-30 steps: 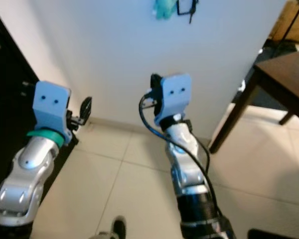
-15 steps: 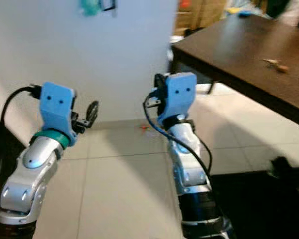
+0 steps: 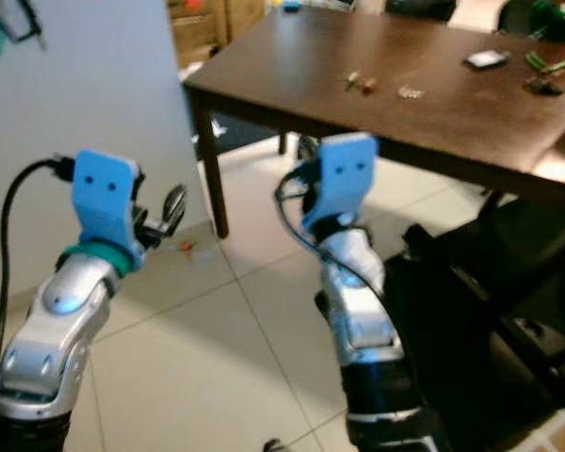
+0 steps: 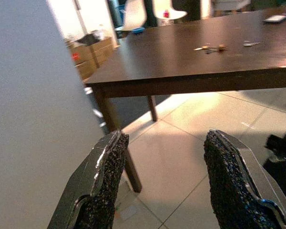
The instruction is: Hang keys on a hook
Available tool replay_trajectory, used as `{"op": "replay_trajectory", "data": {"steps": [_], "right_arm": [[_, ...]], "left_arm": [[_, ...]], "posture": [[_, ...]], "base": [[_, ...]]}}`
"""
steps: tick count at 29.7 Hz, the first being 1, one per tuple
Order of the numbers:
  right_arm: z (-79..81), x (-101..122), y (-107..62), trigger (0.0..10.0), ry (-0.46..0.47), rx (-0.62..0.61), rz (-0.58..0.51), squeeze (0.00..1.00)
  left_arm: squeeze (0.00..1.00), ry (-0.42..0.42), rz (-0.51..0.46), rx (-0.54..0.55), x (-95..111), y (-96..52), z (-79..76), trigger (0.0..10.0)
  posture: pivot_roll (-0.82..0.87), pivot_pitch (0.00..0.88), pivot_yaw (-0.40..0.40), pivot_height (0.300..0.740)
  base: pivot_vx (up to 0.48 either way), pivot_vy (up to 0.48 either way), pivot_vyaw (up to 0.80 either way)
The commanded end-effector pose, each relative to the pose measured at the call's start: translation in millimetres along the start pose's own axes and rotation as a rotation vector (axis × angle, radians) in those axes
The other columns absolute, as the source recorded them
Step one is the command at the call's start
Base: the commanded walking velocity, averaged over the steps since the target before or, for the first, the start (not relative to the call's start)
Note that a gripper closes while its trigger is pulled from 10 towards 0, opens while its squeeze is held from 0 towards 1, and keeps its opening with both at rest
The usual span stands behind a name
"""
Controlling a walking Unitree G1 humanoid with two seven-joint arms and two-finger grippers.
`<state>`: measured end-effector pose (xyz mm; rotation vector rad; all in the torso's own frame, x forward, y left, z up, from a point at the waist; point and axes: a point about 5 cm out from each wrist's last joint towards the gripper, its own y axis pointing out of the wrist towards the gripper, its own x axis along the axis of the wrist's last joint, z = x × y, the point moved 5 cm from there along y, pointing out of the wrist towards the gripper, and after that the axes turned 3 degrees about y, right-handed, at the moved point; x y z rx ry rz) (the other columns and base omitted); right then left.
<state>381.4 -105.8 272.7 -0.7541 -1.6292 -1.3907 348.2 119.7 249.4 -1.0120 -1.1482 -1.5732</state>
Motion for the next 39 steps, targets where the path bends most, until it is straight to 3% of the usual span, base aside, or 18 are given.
{"op": "replay_trajectory", "data": {"steps": [1, 6, 14, 39], "right_arm": [[5.8, -4.1, -1.8, 10.0, 0.014, 0.013, 0.013, 0.00], [5.7, -4.0, -1.7, 10.0, 0.015, 0.012, 0.013, 0.00], [5.0, -4.5, -2.0, 10.0, 0.013, 0.006, 0.013, 0.00], [6.8, -4.9, -2.8, 10.0, -0.011, 0.012, 0.012, 0.00]], "left_arm": [[0.00, 0.012, 0.019, 0.005, -5.5, -1.8, 0.9, 10.0], [0.00, 0.017, 0.016, 0.008, -5.9, -1.7, 1.7, 10.0], [0.00, 0.036, 0.021, 0.010, -7.8, -0.8, 1.4, 10.0], [0.00, 0.042, 0.019, 0.005, -7.6, -1.1, 0.2, 10.0]], "posture": [[-0.04, 0.079, 0.117, 0.740], [-0.04, 0.080, 0.118, 0.740], [-0.04, 0.080, 0.118, 0.740], [-0.04, 0.091, 0.120, 0.740]], "base": [[0.000, 0.000, -0.80], [0.000, 0.000, -0.80], [0.480, 0.000, -0.80], [0.480, 0.000, -0.03]]}}
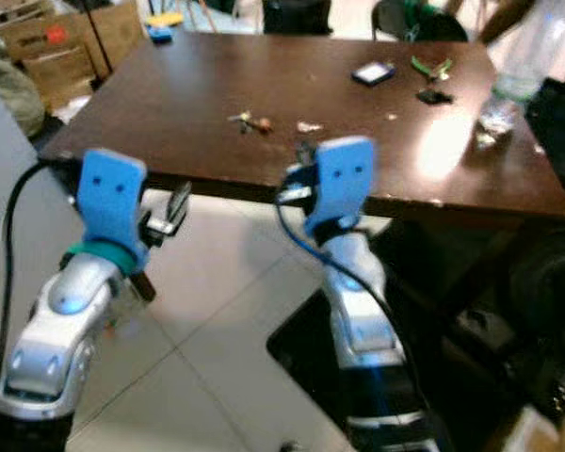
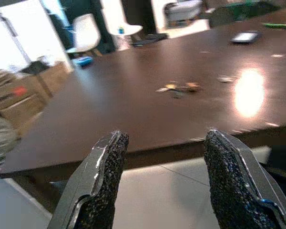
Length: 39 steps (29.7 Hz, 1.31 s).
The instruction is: Hang keys on a hook
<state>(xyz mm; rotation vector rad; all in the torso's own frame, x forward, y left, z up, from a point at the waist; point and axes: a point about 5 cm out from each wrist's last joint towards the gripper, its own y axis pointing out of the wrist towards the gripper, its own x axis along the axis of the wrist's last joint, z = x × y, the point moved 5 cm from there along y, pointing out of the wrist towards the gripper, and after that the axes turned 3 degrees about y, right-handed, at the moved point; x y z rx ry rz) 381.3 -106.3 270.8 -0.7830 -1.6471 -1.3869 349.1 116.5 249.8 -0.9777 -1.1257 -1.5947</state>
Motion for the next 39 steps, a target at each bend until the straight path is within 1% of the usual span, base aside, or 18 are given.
{"op": "replay_trajectory", "data": {"steps": [1, 7, 11, 18, 25, 29, 37, 39], "right_arm": [[7.2, -3.0, -1.8, 10.0, 0.018, 0.016, 0.008, 0.00], [5.3, -3.6, -2.0, 10.0, 0.021, 0.010, 0.011, 0.00], [5.9, -2.4, -1.7, 10.0, 0.006, 0.015, 0.005, 0.00], [6.2, -2.9, -1.8, 10.0, 0.006, 0.016, 0.007, 0.00], [5.3, -3.9, -2.1, 10.0, 0.009, 0.011, 0.012, 0.00], [5.2, -4.1, -2.0, 10.0, 0.003, 0.011, 0.012, 0.00], [5.0, -4.4, -2.0, 10.0, 0.002, 0.011, 0.013, 0.00], [6.0, -3.6, -2.0, 10.0, -0.016, 0.017, 0.008, 0.00]], "left_arm": [[0.00, 0.005, 0.028, 0.008, -8.5, -2.6, 2.8, 10.0], [0.00, 0.005, 0.027, 0.006, -8.7, -2.5, 2.2, 10.0], [0.00, 0.005, 0.027, 0.004, -8.5, -2.2, 1.8, 10.0], [0.00, 0.006, 0.028, 0.004, -8.9, -2.2, 1.6, 10.0], [0.00, 0.006, 0.028, 0.003, -9.1, -2.2, 1.1, 10.0], [0.00, 0.005, 0.028, 0.001, -9.1, -2.0, 0.6, 10.0], [0.00, 0.005, 0.028, 0.001, -9.2, -1.9, 0.2, 10.0], [0.00, -0.002, 0.033, 0.002, -10.1, -1.9, 0.2, 10.0]], "posture": [[-0.04, 0.091, 0.120, 0.740], [-0.04, 0.091, 0.120, 0.740], [-0.04, 0.093, 0.122, 0.740], [-0.04, 0.093, 0.122, 0.740], [-0.04, 0.093, 0.122, 0.740], [-0.04, 0.093, 0.122, 0.740], [-0.04, 0.093, 0.122, 0.740], [-0.04, 0.093, 0.122, 0.740]], "base": [[0.472, 0.000, -0.80], [0.472, 0.000, -0.80], [0.472, 0.000, 0.00], [0.472, 0.000, 0.00], [0.472, 0.000, -0.67], [0.472, 0.000, 0.00], [0.472, 0.000, -0.54], [0.396, 0.000, 0.00]]}}
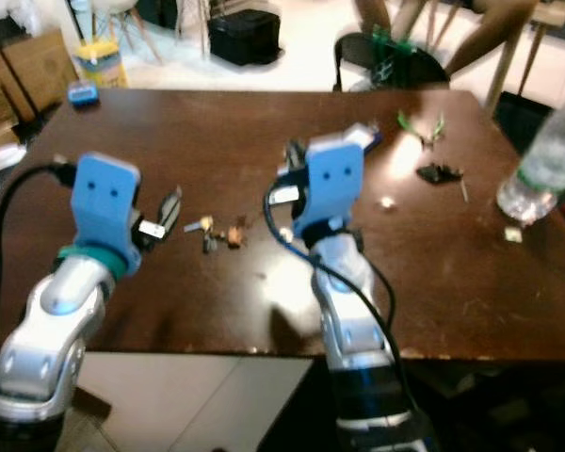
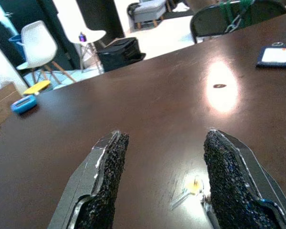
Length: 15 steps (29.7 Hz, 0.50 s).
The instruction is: Hang keys on a hook
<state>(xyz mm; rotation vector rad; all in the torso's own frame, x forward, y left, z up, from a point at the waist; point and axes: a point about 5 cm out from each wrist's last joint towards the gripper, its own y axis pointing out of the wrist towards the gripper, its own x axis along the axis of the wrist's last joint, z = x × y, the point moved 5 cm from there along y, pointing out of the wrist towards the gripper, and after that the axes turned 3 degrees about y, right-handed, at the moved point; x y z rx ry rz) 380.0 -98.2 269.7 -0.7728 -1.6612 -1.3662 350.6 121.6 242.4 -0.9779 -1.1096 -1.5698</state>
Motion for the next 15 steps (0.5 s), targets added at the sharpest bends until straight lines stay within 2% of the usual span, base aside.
{"op": "replay_trajectory", "data": {"steps": [1, 7, 8, 9, 10, 11, 12, 14, 15], "right_arm": [[-2.2, -3, -2.1, 10.0, -0.013, -0.004, 0.007, 0.00], [-0.3, -3, -2.3, 10.0, -0.024, 0.005, 0.004, 0.00], [0.1, -3, -2.4, 10.0, -0.024, 0.006, 0.005, 0.00], [0.1, -3, -2.4, 10.0, -0.024, 0.006, 0.005, 0.00], [0.4, -3, -2.4, 10.0, -0.024, 0.008, 0.006, 0.00], [0.4, -3, -2.4, 10.0, -0.024, 0.008, 0.006, 0.00], [1.0, -4, -2.8, 10.0, -0.025, 0.013, 0.008, 0.00], [1.3, -4, -3.0, 10.0, -0.026, 0.014, 0.009, 0.00], [1.6, -5, -3.3, 10.0, -0.027, 0.018, 0.012, 0.00]], "left_arm": [[0.00, -0.008, 0.006, -0.006, -2, -0.8, -2.9, 10.0], [0.00, 0.017, 0.031, -0.068, -8, -2.6, -11.9, 10.0], [0.00, 0.039, 0.043, -0.124, -12, -4.5, -17.8, 10.0], [0.00, 0.039, 0.043, -0.124, -12, -4.5, -17.8, 10.0], [0.00, 0.078, 0.062, -0.190, -18, -7.3, -24.7, 10.0], [0.00, 0.078, 0.062, -0.190, -18, -7.3, -24.7, 10.0], [0.00, 0.160, 0.075, -0.309, -27, -14.9, -37.1, 10.0], [0.00, 0.187, 0.079, -0.347, -30, -18.0, -41.5, 10.0], [0.00, 0.212, 0.088, -0.415, -35, -24.1, -49.7, 10.0]], "posture": [[-0.04, 0.093, 0.122, 0.740], [-0.04, 0.094, 0.123, 0.740], [-0.04, 0.093, 0.123, 0.740], [-0.04, 0.093, 0.123, 0.740], [-0.04, 0.092, 0.122, 0.740], [-0.04, 0.092, 0.122, 0.740], [-0.04, 0.089, 0.124, 0.740], [-0.04, 0.089, 0.124, 0.740], [-0.04, 0.089, 0.124, 0.740]], "base": [[0.319, 0.000, 0.00], [0.000, 0.000, 0.00], [0.000, 0.000, 0.00], [0.000, 0.000, 0.00], [0.000, 0.000, 0.00], [0.000, 0.000, 0.00], [0.000, 0.000, 0.00], [0.000, 0.000, 0.00], [0.000, 0.000, 0.00]]}}
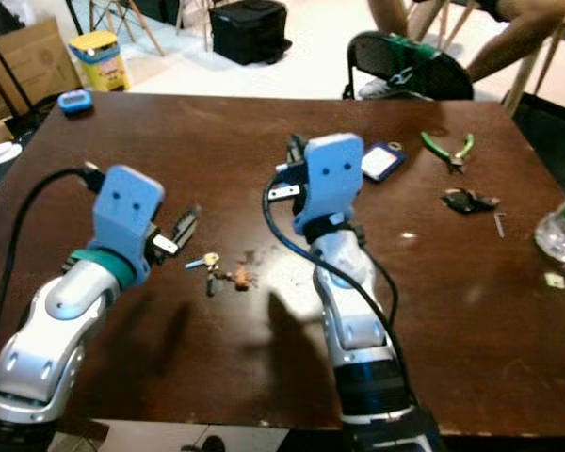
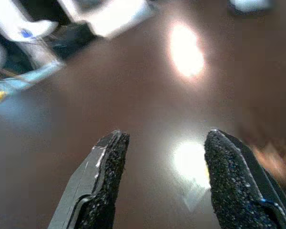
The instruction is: Hang keys on a hook
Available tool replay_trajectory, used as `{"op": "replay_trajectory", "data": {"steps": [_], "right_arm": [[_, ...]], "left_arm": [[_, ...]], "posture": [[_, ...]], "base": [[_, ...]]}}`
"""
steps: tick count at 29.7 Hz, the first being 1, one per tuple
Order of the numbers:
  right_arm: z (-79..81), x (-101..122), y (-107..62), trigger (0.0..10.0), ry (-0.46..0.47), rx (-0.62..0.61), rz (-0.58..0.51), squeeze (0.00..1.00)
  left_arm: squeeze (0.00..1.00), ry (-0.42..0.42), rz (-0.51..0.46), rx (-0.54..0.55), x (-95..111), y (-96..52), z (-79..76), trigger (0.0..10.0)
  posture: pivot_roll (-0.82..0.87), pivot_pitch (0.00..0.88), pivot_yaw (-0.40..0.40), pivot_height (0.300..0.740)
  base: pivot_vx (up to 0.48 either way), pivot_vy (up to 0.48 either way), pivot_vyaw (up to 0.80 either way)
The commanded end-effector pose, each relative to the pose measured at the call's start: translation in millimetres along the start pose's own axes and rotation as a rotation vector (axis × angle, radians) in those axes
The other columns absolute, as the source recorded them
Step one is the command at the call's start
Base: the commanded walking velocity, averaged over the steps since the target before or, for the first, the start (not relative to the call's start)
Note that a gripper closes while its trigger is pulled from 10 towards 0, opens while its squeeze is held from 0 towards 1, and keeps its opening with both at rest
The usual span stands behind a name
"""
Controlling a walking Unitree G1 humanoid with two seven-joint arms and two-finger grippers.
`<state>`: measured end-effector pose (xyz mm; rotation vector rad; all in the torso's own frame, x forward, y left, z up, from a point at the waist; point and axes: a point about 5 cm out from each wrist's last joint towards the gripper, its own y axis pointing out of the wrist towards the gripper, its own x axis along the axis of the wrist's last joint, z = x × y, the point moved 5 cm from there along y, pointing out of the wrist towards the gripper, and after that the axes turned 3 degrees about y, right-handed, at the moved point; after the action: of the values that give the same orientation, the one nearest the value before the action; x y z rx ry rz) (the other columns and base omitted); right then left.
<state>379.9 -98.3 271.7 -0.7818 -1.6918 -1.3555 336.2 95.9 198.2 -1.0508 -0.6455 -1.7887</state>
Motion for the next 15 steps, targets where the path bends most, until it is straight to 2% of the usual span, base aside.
{"op": "replay_trajectory", "data": {"steps": [1, 4, 6, 15], "right_arm": [[2.4, -7, -4.4, 10.0, -0.002, 0.008, 0.021, 0.00], [4.0, -10, -5.1, 10.0, -0.004, 0.016, 0.028, 0.00], [4.8, -12, -5.4, 10.0, -0.007, 0.021, 0.034, 0.00], [18.1, -36, -12.4, 10.0, 0.000, 0.094, 0.118, 0.00]], "left_arm": [[0.00, 0.031, -0.008, -0.121, -2, -3.1, -23.2, 10.0], [0.00, 0.089, 0.012, -0.301, -12, -12.2, -49.4, 10.0], [0.00, 0.119, 0.033, -0.383, -19, -16.7, -60.7, 10.0], [0.00, 0.086, 0.107, -0.363, -34, -10.7, -66.2, 10.0]], "posture": [[-0.04, 0.088, 0.122, 0.740], [-0.04, 0.087, 0.120, 0.740], [-0.04, 0.084, 0.120, 0.740], [-0.04, 0.086, 0.119, 0.740]], "base": [[0.000, 0.000, 0.00], [0.000, 0.000, 0.00], [0.000, 0.000, 0.00], [0.000, 0.000, 0.00]]}}
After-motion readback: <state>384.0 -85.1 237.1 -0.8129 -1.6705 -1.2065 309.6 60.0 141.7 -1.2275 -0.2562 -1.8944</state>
